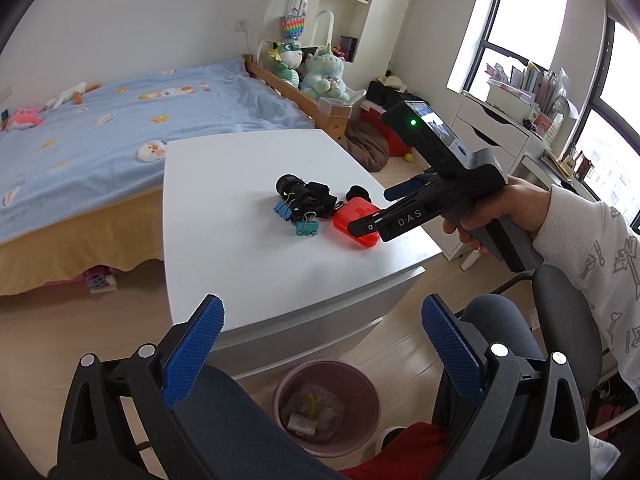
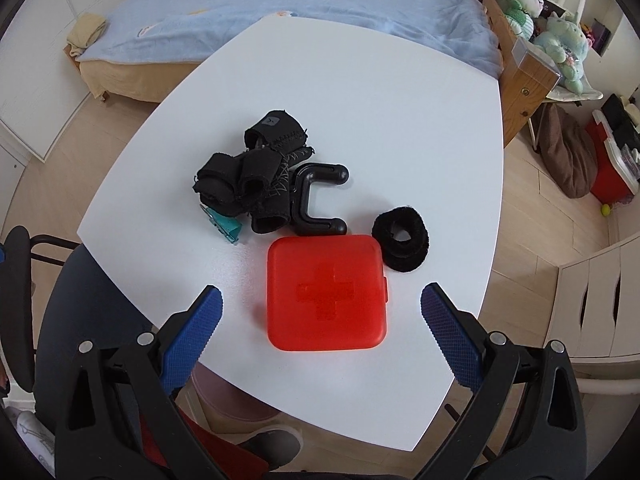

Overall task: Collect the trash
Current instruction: 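Move the right gripper back over the table toward the red first-aid box, then close the right gripper on the red first-aid box and lift it, then grasp the black wrist wrap with the left gripper while the right holds the red box, then carry the black wrap over the pink bin and open the left gripper while the right holds the box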

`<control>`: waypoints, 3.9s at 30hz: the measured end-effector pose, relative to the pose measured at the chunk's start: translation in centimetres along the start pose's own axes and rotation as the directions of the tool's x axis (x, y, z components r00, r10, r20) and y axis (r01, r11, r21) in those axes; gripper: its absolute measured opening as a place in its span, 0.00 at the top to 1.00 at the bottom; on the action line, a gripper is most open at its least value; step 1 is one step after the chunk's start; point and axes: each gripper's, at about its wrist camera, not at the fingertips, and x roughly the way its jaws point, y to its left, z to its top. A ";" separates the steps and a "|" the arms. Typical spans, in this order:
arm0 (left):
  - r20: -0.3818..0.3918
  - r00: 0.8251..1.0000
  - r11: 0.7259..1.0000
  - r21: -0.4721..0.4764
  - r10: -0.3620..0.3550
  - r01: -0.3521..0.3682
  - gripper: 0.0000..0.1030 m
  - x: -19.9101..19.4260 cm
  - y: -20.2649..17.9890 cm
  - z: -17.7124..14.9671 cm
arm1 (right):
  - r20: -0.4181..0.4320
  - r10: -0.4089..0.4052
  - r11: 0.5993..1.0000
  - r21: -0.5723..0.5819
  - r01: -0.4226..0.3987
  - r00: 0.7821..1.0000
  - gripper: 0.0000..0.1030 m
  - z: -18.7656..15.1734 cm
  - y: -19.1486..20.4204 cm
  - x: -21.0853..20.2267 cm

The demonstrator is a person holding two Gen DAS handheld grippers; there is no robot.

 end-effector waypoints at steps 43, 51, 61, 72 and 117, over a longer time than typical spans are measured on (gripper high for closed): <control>-0.021 0.999 0.999 0.026 -0.028 0.028 0.07 3.3 0.1 5.7 | 0.108 0.000 0.996 0.091 -0.010 0.994 0.36 -3.3 0.1 -3.3; -0.096 0.995 0.999 -0.031 -0.040 0.037 0.07 6.9 0.5 10.6 | 0.121 0.013 0.994 0.110 -0.026 0.993 0.36 -4.7 -0.1 -3.7; -0.259 0.966 0.989 -0.141 0.013 -0.051 0.07 13.1 2.3 13.3 | 0.132 0.011 0.992 0.126 -0.028 0.991 0.36 -5.3 -1.1 -4.2; -0.429 0.903 0.958 -0.262 -0.003 -0.121 0.08 18.6 3.4 13.2 | 0.138 0.011 0.990 0.135 -0.030 0.990 0.36 -5.4 -1.6 -4.4; -0.286 0.958 0.996 -0.084 -0.005 -0.020 0.80 15.5 0.9 14.3 | 0.174 0.019 0.990 0.137 -0.044 0.985 0.36 -5.2 -0.8 -4.9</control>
